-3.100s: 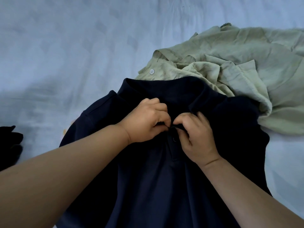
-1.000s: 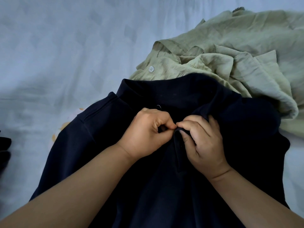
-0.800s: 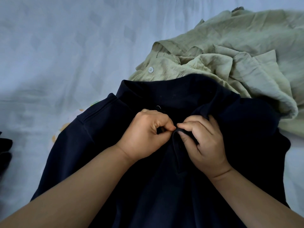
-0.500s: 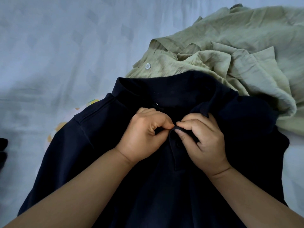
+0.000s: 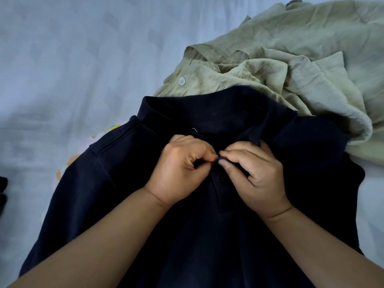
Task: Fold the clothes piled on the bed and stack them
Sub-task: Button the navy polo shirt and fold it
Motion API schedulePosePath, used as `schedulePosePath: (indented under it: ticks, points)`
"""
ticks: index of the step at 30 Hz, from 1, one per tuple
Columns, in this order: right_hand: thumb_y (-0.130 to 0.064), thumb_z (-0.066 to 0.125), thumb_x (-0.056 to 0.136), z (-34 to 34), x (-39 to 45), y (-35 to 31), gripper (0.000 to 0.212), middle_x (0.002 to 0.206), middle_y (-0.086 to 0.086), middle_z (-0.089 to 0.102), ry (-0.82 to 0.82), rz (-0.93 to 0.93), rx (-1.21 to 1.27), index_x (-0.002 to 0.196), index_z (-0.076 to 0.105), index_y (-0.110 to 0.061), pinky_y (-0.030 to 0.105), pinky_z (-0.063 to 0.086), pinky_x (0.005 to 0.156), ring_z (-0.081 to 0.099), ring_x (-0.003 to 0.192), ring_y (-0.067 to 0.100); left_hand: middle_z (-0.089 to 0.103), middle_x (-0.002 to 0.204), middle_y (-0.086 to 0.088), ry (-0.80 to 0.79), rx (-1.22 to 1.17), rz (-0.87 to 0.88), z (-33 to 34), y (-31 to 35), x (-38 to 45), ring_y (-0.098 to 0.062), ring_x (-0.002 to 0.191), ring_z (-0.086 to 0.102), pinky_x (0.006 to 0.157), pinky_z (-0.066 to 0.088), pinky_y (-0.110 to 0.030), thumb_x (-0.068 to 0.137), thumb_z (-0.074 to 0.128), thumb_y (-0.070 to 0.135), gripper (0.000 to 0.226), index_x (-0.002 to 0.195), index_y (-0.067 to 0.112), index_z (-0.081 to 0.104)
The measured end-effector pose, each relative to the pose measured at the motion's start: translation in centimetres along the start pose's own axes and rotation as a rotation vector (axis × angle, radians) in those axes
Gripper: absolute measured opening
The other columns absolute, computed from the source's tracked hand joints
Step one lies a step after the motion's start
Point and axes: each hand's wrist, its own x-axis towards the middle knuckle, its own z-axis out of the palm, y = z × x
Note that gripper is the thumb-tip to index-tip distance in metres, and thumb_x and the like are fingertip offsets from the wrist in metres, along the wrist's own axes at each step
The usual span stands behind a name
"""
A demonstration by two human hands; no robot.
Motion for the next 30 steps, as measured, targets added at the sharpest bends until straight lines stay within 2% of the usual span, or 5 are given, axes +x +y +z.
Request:
schedulePosePath:
  ticks: [6,13,19,24,30]
  points:
    - [-0.01,0.064,0.084,0.1,0.1,0.1,0.011,0.082,0.005,0.066,-0.032,0.018,-0.031,0.08,0.07,-0.002,0.03,0.044,0.077,0.06,0.073,0.023,0.069,0.078,0.011,-0.137,-0.112,-0.121,-1.4,1.4,0.6,-0.003,0.076,0.063,0.083,0.044,-0.016,0.074,0.066,0.037,0.021,0.085,0.02,0.069]
    - [-0.008,0.063,0.085,0.0,0.0,0.0,0.01,0.088,0.005,0.066,-0.066,0.0,-0.056,0.084,0.07,-0.001,0.036,0.045,0.078,0.062,0.077,0.023,0.069,0.078,0.006,-0.174,-0.201,-0.243,-1.8,1.3,0.7,-0.004,0.072,0.064,0.076,0.049,-0.014,0.074,0.077,0.007,0.04,0.09,0.033,0.05]
    - [-0.009,0.054,0.086,0.1,-0.1,0.0,0.017,0.09,0.007,0.065,-0.089,-0.006,-0.147,0.087,0.069,-0.001,0.034,0.041,0.084,0.061,0.078,0.028,0.067,0.078,0.007,-0.084,-0.102,-0.279,-0.8,2.2,0.3,-0.011,0.079,0.064,0.078,0.054,-0.033,0.073,0.066,0.016,0.025,0.087,0.031,0.051]
    - [-0.009,0.053,0.085,0.1,-0.2,-0.1,0.018,0.089,0.008,0.064,-0.075,0.003,-0.152,0.086,0.068,-0.001,0.041,0.044,0.077,0.058,0.076,0.03,0.062,0.076,0.013,0.045,-0.026,-0.297,0.3,3.2,-0.2,-0.011,0.083,0.063,0.074,0.055,-0.033,0.072,0.067,0.009,0.034,0.083,0.032,0.045]
    - [-0.006,0.057,0.084,0.1,-0.1,-0.2,0.012,0.089,0.007,0.064,-0.06,0.016,-0.104,0.084,0.068,0.0,0.034,0.043,0.079,0.057,0.077,0.025,0.069,0.075,0.001,0.1,-0.274,-0.421,0.3,2.9,-0.3,-0.015,0.067,0.065,0.066,0.055,-0.038,0.074,0.064,-0.002,0.034,0.08,0.024,0.043]
